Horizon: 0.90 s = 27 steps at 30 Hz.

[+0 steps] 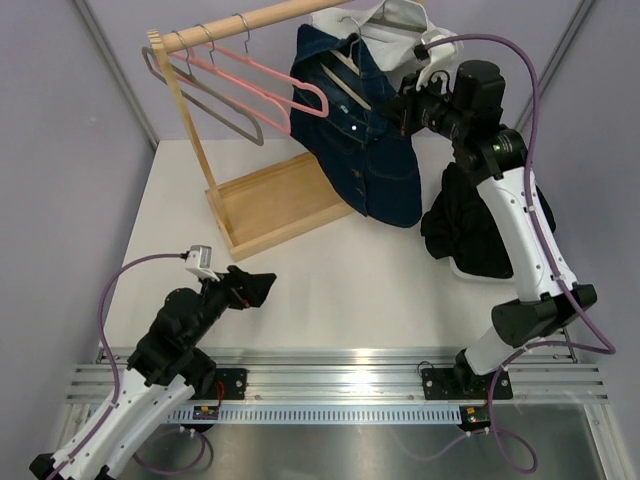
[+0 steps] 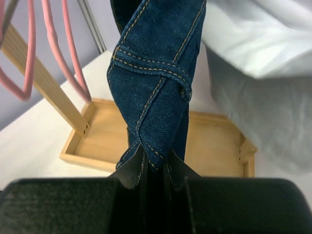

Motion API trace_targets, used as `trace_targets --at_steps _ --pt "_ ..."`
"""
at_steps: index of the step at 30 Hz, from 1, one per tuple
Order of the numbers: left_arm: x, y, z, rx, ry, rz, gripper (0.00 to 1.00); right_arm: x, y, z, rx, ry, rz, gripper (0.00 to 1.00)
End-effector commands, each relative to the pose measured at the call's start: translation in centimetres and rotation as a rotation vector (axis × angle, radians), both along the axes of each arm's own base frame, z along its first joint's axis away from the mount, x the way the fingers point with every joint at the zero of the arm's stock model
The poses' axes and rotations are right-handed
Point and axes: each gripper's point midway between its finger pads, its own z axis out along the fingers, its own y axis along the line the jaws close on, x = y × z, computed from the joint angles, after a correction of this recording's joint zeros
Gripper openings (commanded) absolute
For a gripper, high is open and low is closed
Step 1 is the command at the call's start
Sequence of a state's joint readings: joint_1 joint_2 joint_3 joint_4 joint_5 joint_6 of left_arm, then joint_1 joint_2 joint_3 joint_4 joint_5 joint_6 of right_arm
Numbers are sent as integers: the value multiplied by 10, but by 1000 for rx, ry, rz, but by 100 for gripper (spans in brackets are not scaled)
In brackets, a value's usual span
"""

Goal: Remove the skirt from the hanger
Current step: Pick up the hanger from the clothesline, then remove the skirt from the hanger.

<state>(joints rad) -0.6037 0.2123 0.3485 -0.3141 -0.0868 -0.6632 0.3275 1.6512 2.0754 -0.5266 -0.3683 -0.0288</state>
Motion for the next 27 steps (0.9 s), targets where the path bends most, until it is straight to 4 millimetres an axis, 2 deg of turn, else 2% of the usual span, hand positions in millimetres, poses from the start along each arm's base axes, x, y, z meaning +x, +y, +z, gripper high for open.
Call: trace_targets --at_steps 1,3,4,5,6,7,9,10,12,13,14,15,16,18,19,20,21,22,23,24,25,26,27 --pt "1 -15 16 -55 -64 -68 99 -33 -13 41 -5 -198 7 0" --pt "3 -21 14 -70 -53 -83 99 -38 -16 24 -30 -176 1 0" --pt "0 -30 23 -107 -75 -132 99 -47 -21 6 -45 -144 0 0" --pt "0 -34 25 -131 -76 -146 99 -52 -23 -3 -53 -127 -1 0" --pt "1 -41 15 -160 -31 -162 99 -56 -26 -16 -66 -101 -2 0" --pt "0 -50 31 -225 -76 -202 99 -66 -31 -36 -81 -65 -3 0" --pt "0 -59 35 -333 -52 -225 97 -79 -34 -62 -102 -6 9 0" --pt "2 -65 38 -389 -77 -248 97 -90 -37 -85 -114 39 18 0" --pt "5 -68 39 -482 -55 -241 94 -105 -36 -112 -118 112 50 0" --pt "8 -66 54 -539 -105 -235 93 -117 -38 -134 -126 154 65 0" --pt "13 -69 44 -546 -70 -217 92 -124 -37 -142 -124 170 83 0" --pt "15 -70 48 -587 -59 -209 91 -130 -38 -151 -130 185 90 0" --pt "19 -68 61 -633 -96 -193 89 -140 -40 -165 -135 209 98 0" --pt "28 -79 66 -668 -65 -187 86 -151 -39 -178 -137 231 127 0" --pt "31 -81 78 -703 -88 -184 83 -159 -40 -190 -139 251 138 0" --pt "39 -92 83 -718 -60 -191 81 -161 -40 -195 -140 255 140 0" --pt "38 -101 93 -746 -66 -223 80 -166 -42 -207 -152 271 143 0" --pt "43 -105 99 -771 -64 -210 77 -168 -43 -213 -158 275 144 0" --pt "47 -111 103 -813 -33 -214 72 -170 -44 -216 -164 270 143 0" --pt "54 -127 96 -819 11 -217 69 -171 -45 -218 -170 261 145 0" --pt "57 -130 105 -869 -2 -222 66 -174 -46 -221 -171 256 144 0" --pt "57 -139 105 -916 41 -238 60 -176 -46 -222 -169 255 149 0" --pt "65 -151 103 -945 55 -246 57 -177 -46 -221 -168 252 150 0"
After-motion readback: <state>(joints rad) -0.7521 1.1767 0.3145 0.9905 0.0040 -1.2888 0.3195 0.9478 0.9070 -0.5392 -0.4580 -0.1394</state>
